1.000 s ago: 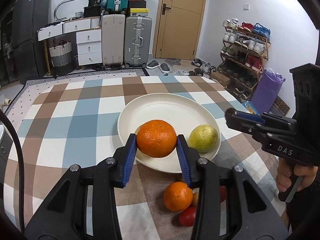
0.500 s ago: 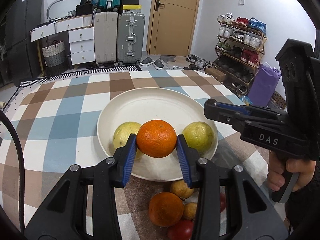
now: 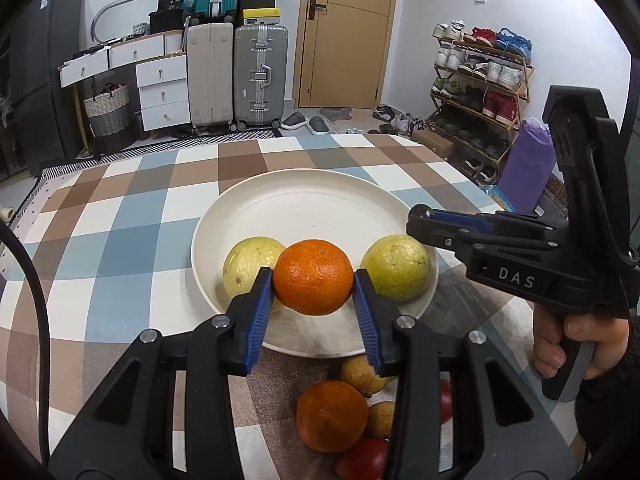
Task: Organize fruits
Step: 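Carry the plum and orange over the plate and open both tools to drop them, then withdraw both open tools from the plate toward the loose fruits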
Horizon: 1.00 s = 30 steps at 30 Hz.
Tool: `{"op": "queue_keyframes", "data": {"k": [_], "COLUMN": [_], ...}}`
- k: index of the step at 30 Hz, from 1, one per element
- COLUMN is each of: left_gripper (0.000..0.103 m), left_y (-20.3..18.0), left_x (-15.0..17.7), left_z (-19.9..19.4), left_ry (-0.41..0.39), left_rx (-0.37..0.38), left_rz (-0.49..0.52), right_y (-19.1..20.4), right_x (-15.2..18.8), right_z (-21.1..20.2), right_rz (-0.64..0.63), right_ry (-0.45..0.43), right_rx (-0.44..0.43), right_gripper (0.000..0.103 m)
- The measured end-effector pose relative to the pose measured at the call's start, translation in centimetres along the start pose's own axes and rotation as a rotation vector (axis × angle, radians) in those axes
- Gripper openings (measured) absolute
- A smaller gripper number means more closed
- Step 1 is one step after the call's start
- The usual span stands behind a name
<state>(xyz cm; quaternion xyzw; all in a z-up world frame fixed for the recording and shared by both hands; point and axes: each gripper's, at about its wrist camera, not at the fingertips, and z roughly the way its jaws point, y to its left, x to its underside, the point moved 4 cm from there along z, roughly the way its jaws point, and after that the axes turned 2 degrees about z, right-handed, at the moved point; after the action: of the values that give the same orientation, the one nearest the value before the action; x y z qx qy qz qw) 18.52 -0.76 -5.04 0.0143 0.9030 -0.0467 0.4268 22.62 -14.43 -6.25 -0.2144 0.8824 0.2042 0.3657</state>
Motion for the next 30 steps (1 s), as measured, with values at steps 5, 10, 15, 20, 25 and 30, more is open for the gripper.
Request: {"op": "queue_keyframes", "data": {"k": [5,10,15,20,25,30], "left_gripper": [0.037,0.037,0.042,0.076,0.086,0.101], "left_y": [0.2,0.7,0.6,1.1,2.2,3.8], "left_x": [0.0,-0.1,-0.3,-0.5,-0.6,-0.4], "left_z": [-0.1,-0.2,-0.9,-1.9,-2.8,-3.2], "left_ry": [-0.001,-0.001,-0.026,-0.054,-0.077,-0.086], "left_rx": [0.0,-0.002,-0.005,-0.037,-0.067,-0.107], "left_rz": [-0.011,-0.028,-0.026,-0.039,-0.067,-0.118], "right_y": [0.0,0.1,0.2,0.3,0.4,0.4], "right_x": [0.0,-0.1,0.1,0.0,0.1,0.3], "right_z": [0.0,-0.6,-1.2,-1.7,-1.8,-2.0], "right_rz": [0.0,-0.001,-0.004,0.0,-0.01,-0.012], "right_ry": [-0.012,-0.039,-0.051,-0.074,-0.08,-0.085], "right_rx": [-0.001,-0.001,0.0,-0.014,0.009,0.011], "right_gripper": [0.036,0.045,0.066,0.087,0.098,0.102]}}
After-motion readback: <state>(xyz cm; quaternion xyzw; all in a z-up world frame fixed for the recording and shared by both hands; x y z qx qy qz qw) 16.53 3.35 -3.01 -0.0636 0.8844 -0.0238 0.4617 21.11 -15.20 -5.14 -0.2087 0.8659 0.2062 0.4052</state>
